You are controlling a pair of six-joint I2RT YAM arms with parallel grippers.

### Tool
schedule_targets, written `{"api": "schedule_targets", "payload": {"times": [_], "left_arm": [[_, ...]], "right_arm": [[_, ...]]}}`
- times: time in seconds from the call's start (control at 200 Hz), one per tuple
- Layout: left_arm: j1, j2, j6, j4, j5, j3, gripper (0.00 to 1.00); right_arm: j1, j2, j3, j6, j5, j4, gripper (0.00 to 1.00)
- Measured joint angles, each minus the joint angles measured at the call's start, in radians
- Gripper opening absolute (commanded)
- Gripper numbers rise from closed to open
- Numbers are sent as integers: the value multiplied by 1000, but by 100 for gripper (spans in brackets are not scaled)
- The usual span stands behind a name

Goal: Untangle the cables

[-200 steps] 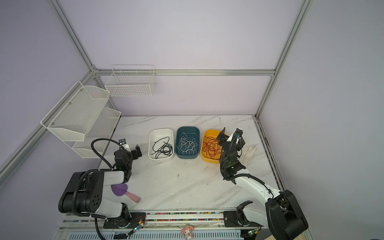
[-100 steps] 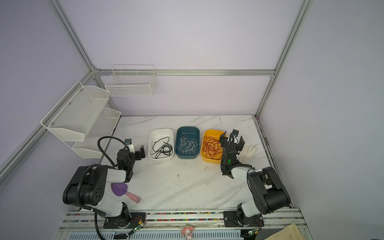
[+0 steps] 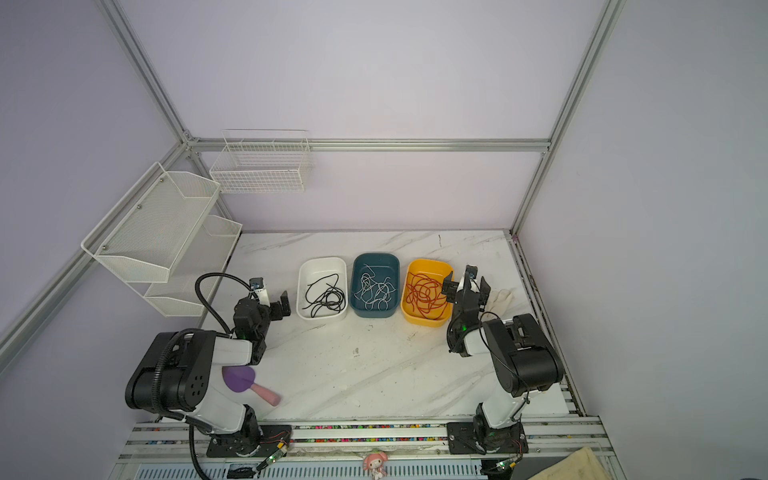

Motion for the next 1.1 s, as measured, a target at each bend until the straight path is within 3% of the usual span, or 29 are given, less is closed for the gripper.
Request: {"api": "schedule_targets", "payload": {"times": [0.105,0.33,1.1], "left_arm": [[0,0,0,0,0,0,100],[0,0,0,0,0,0,100],[0,0,0,0,0,0,100]], "right_arm": [[-23,84,-29,-2,-35,98,98],[-92,105,-2,28,-113,85,98],[-101,99,3,36,-121,85,98]]}}
